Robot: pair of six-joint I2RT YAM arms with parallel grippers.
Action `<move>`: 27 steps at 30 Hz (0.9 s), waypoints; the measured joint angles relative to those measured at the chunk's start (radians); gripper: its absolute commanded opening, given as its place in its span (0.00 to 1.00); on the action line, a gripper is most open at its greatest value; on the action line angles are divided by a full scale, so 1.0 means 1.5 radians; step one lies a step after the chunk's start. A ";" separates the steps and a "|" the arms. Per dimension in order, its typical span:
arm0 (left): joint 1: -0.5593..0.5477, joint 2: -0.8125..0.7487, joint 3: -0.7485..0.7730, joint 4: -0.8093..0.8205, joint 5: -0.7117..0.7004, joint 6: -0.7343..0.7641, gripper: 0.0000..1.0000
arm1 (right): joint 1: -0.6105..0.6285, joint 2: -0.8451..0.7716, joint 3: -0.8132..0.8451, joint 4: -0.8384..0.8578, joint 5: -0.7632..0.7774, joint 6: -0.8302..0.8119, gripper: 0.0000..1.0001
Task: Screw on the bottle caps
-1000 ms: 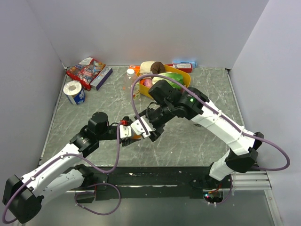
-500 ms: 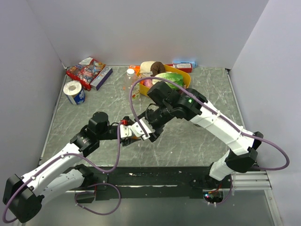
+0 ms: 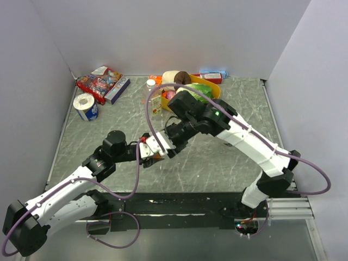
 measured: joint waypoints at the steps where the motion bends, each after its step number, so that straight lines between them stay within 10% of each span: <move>1: -0.006 -0.001 -0.005 0.017 -0.023 -0.012 0.01 | -0.003 0.018 0.026 -0.012 0.004 0.027 0.07; 11: -0.030 0.087 0.018 0.051 -0.298 -0.175 0.01 | -0.112 0.173 0.157 0.016 0.036 0.362 0.02; 17: -0.038 0.094 0.019 0.053 -0.338 -0.245 0.01 | -0.123 0.184 0.162 0.058 0.048 0.455 0.39; 27: -0.022 -0.028 -0.047 0.096 -0.235 -0.258 0.01 | -0.166 0.038 0.110 0.054 -0.070 0.476 0.67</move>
